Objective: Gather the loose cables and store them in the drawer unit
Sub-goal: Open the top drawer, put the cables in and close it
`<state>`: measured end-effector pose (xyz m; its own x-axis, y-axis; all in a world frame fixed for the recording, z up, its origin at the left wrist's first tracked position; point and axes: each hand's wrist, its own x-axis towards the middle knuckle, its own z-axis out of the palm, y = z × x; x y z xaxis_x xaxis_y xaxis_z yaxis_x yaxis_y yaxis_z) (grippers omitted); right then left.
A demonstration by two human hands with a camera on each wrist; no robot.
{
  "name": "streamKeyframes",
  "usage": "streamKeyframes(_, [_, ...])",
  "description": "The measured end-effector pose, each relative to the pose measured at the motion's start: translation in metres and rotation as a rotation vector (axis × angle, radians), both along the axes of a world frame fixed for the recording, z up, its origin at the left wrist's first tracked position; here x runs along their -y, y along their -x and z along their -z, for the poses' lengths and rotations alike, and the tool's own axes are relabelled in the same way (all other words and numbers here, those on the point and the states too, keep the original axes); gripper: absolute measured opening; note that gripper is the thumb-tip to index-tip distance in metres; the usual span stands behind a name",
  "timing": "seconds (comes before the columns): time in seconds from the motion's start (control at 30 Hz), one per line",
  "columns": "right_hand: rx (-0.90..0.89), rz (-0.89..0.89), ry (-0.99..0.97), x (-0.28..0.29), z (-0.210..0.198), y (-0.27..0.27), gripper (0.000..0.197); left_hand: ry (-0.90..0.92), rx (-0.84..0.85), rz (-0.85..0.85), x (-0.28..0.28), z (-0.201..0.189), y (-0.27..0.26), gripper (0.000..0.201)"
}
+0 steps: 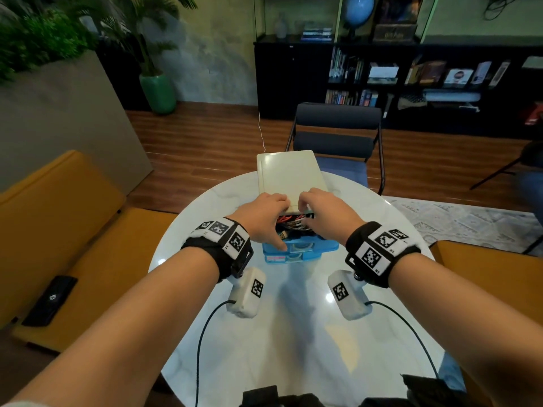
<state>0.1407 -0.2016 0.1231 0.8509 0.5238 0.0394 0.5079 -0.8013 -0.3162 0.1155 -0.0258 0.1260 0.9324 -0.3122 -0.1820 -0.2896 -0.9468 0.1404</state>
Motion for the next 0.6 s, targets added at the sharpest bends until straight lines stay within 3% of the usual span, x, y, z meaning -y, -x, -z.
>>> streamKeyframes(0.13, [-0.006,0.061,-0.094,-0.0028,-0.0014,-0.0018,0.022,0.021,0.083,-0.058,0.0020,0.0001,-0.0017,0.074])
streamKeyframes(0.37, [0.007,0.031,-0.009,-0.0048,0.0032,-0.0022,0.028,0.047,0.164,-0.103,0.0068,0.0016,-0.0016,0.044])
streamKeyframes(0.6, [0.185,-0.010,0.106,-0.0066,0.0052,-0.0081,0.020,0.119,0.136,-0.119,0.0003,0.0073,0.0018,0.052])
